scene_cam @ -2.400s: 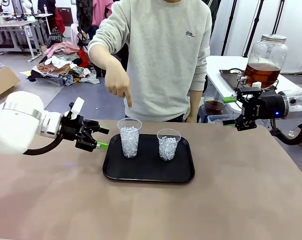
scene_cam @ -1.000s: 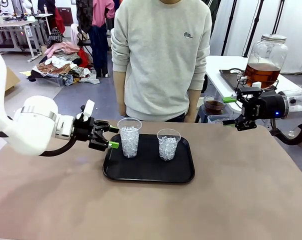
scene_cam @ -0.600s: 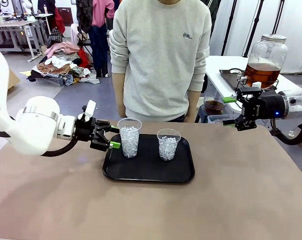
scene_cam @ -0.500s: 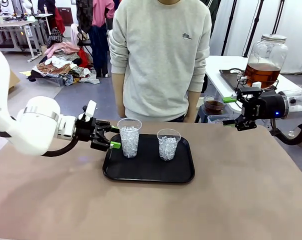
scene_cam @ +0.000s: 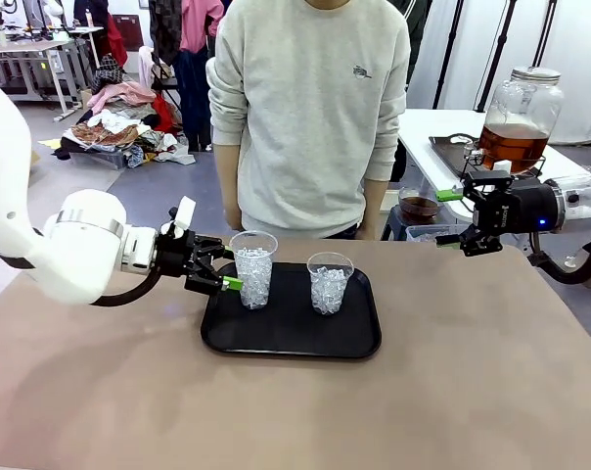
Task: Pour the drink into the iced cup.
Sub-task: Pick up the iced cup indicated by the human and present it to them.
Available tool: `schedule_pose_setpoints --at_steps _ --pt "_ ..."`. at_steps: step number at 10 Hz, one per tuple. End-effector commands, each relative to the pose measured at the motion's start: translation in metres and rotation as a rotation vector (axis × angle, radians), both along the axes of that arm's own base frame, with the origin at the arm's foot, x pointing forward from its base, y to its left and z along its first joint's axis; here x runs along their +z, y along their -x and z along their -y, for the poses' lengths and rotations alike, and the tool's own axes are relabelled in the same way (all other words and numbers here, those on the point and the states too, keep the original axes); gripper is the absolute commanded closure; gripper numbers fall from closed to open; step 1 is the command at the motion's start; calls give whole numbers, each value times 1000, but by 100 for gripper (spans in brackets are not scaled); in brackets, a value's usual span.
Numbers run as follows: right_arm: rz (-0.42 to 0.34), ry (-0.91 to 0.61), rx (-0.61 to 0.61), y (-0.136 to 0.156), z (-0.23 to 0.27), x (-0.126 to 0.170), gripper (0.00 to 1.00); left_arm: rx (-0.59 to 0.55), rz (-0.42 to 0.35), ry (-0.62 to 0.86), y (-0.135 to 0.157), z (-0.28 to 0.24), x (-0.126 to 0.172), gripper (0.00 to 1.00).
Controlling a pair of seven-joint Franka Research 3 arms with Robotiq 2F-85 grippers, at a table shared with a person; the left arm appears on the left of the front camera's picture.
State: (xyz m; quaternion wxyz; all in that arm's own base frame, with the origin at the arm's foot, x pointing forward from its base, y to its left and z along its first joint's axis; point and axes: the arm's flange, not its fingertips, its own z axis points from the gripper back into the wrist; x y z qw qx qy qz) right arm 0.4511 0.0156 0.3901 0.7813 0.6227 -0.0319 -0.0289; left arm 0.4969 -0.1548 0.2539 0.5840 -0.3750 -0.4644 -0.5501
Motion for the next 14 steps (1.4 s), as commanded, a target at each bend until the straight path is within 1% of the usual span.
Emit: schedule_pose_setpoints --at_steps 1,10,14 --pt "1 -4 -2 1 0 1 0 12 15 30 -4 9 -5 0" --pt "1 -4 -2 1 0 1 0 -46 -27 80 -11 24 -12 0" --pt "1 -4 -2 1 0 1 0 -40 -34 83 -15 31 -16 0"
